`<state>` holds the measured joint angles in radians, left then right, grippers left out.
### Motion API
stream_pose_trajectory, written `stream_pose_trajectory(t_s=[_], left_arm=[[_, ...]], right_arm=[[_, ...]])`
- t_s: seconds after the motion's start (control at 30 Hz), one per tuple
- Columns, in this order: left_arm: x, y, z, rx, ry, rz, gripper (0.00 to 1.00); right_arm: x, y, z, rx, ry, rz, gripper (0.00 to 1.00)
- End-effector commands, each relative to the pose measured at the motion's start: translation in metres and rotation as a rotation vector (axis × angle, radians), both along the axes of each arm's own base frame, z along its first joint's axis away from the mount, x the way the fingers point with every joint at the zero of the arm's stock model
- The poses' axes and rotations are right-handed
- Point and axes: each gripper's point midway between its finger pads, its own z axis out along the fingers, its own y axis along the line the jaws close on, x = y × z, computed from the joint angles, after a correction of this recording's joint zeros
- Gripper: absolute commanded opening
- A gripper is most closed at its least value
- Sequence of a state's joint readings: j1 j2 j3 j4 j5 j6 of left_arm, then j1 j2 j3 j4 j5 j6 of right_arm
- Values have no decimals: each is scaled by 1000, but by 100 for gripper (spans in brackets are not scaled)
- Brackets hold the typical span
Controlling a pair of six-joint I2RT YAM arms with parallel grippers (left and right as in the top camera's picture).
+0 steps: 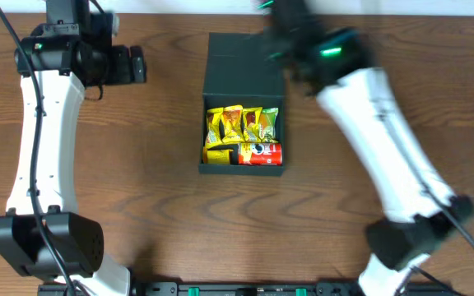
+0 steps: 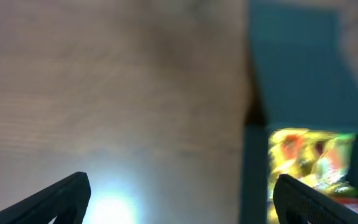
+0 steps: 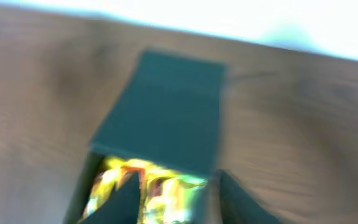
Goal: Pack container
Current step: 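Move both grippers to the back edge of the raised box lid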
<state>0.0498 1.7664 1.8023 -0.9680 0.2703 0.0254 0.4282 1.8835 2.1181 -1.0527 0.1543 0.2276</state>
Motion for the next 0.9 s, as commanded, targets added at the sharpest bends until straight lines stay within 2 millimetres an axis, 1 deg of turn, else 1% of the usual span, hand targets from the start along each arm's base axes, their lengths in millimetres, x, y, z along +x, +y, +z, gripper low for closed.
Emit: stream_pose_trajectory(t_s=[0.0,0.03,0.07,0.13,0.17,0.2,0.3,0.37,0.43,0.5,0.6,0.7,0.73,0.87], left_arm=[[15,-30,-12,-175,7,-85,94],[23,-36,-17,-218,7,-92,81],[29,-41,-23,-256,11,-91,61],[44,-47,-38,-327,31,-59,25],[51,-48,-46,-356,44,-26,9],[58,-49,-55,-390,59,4,6],[77,-60,-77,-506,87,30,6],[81,-69,-87,-565,103,-7,6],[82,-70,-98,-569,123,-6,6],[84,-70,-100,-565,116,-13,6],[92,-70,-95,-564,69,-28,6],[103,-77,-90,-597,43,-4,6],[106,-81,-88,-611,38,4,6],[113,-112,-86,-613,-2,-49,6]], right_arm=[[18,-46,-32,55,108,-43,3],[21,-51,-42,111,145,-31,2],[25,-56,-52,154,177,-26,1],[31,-66,-71,196,230,-33,2],[35,-71,-83,207,257,-42,1],[38,-73,-94,216,281,-45,2],[45,-74,-128,244,354,-49,2],[47,-75,-147,241,393,-56,2],[49,-75,-160,236,415,-58,1],[53,-74,-166,226,408,-42,1],[62,-76,-172,223,388,-34,1],[72,-80,-186,247,386,-36,1],[74,-79,-191,269,392,-28,1],[81,-79,-210,375,421,2,2]])
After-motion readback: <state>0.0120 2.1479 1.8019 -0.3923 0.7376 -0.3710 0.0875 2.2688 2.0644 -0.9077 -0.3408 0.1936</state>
